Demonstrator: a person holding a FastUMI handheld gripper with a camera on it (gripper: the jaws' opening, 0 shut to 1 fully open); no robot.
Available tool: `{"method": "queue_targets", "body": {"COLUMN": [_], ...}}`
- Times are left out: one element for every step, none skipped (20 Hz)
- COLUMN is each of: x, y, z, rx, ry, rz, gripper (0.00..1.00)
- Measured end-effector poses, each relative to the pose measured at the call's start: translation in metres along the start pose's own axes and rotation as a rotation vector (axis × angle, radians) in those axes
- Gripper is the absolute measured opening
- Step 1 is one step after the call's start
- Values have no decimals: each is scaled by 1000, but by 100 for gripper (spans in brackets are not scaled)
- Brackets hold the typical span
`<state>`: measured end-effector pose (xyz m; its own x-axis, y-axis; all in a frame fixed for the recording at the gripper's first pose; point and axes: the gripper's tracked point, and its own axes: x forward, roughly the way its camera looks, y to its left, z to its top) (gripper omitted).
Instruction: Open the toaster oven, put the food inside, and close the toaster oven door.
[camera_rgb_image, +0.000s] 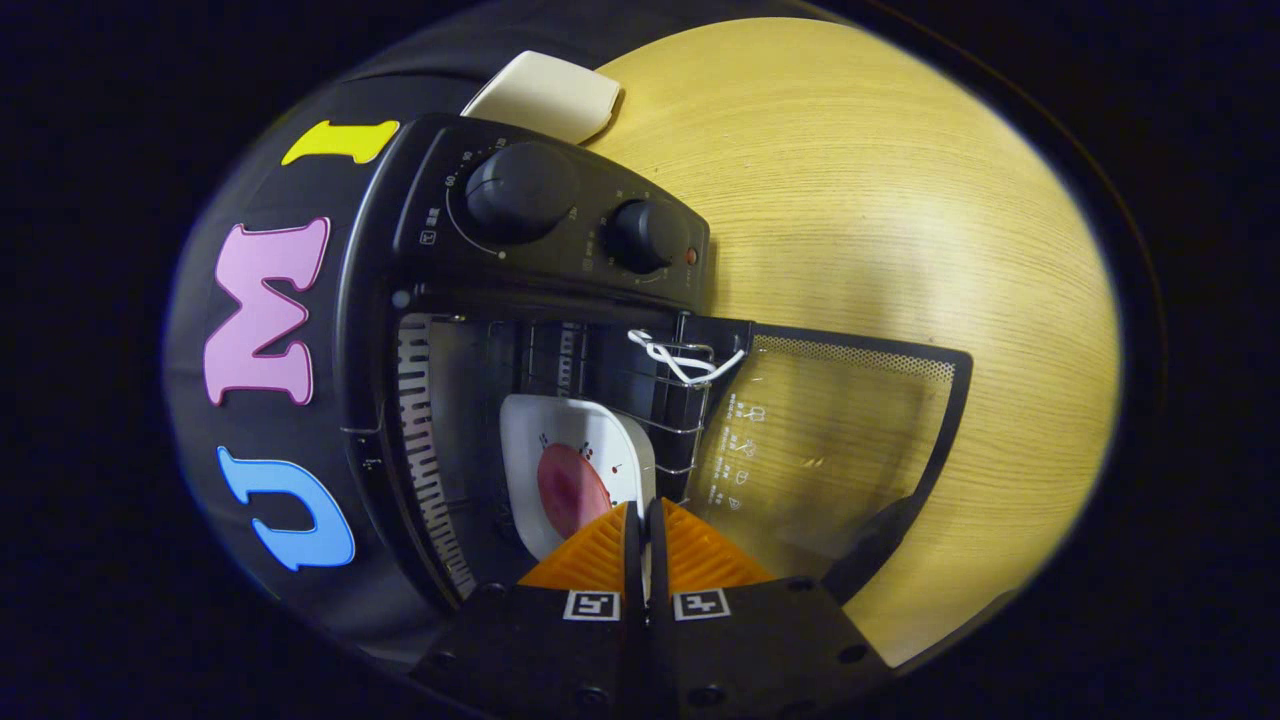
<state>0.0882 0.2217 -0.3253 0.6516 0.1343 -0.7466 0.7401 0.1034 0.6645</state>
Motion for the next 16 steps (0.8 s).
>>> {"method": "queue_targets", "body": {"x": [0,-1,-2,3,-5,-6,-10,-13,-17,-20,-24,-28,-34,-38,-44,-50], "y": [0,1,4,5,6,6,8,9,10,10,9,6,4,2,2,3], "z": [0,0,0,-2,-1,-1,2,5,5,5,6,6,8,11,13,14], "rx": [6,8,20,36,49,54,57,57,57,56,41,18,-9,-41,-76,-112], "ry": [1,5,14,30,38,47,48,51,59,73,92,103,104,103,107,115], "rz": [1,11,31,41,51,59,71,82,91,98,104,107,112,117,130,144], "gripper": [5,6,7,10,10,18,21,32,43,58,66,90,96,97,96,97]}}
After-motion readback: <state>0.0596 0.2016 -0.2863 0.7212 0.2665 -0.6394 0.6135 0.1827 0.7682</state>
